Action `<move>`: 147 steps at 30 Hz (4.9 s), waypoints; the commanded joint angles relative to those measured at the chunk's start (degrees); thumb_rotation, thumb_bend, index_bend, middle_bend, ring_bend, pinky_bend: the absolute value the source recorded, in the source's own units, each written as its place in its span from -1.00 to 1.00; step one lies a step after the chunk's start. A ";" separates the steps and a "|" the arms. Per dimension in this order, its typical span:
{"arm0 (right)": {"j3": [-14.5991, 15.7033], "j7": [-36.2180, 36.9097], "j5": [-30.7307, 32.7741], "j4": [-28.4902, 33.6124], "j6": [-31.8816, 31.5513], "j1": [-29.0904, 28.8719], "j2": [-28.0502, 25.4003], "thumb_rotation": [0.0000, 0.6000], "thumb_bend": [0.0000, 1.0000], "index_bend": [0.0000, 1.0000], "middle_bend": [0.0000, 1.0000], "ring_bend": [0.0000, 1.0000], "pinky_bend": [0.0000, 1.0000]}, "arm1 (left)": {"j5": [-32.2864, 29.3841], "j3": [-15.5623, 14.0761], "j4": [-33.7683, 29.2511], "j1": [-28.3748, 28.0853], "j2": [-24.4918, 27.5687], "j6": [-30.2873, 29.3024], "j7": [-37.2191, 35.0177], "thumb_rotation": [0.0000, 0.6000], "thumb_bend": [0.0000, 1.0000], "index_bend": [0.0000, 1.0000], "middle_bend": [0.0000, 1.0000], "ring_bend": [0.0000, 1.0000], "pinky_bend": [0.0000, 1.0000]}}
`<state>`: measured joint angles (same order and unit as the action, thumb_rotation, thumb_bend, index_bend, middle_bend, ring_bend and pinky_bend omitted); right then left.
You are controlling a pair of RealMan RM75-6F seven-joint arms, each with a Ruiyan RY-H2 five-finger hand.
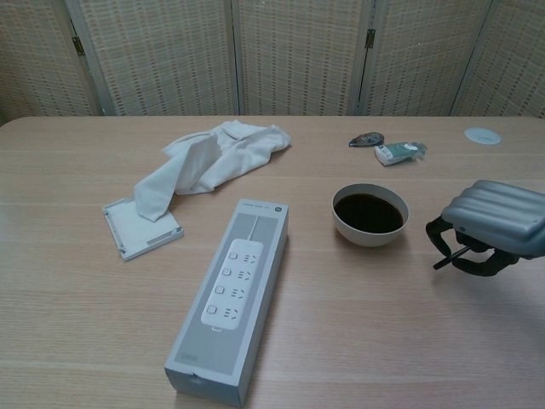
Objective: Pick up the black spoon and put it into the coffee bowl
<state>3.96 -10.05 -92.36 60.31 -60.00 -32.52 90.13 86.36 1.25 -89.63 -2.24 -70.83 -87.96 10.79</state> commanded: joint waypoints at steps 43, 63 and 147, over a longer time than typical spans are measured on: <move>-16.11 52.56 14.22 -5.93 11.15 -11.00 12.57 1.00 -0.20 0.42 0.96 1.00 1.00 | -0.05 0.34 -3.97 0.61 2.26 -1.26 2.43 1.00 -0.72 -0.43 -0.78 -0.84 -0.87; -12.23 54.27 11.64 -6.87 9.81 -8.02 11.43 1.00 -0.16 0.45 0.96 1.00 1.00 | 0.45 0.09 -3.32 0.72 1.81 -1.22 2.20 1.00 -0.72 -0.43 -0.78 -0.84 -0.87; -14.07 46.18 12.38 -13.21 13.14 -12.70 14.20 1.00 -0.09 0.47 0.97 1.00 1.00 | 0.64 0.36 -2.53 1.01 1.84 -1.54 1.30 1.00 -0.72 -0.43 -0.78 -0.84 -0.87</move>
<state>-10.03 36.19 -79.97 47.07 -46.93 -45.10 104.21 87.01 1.62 -92.18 -1.23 -68.98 -89.52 12.11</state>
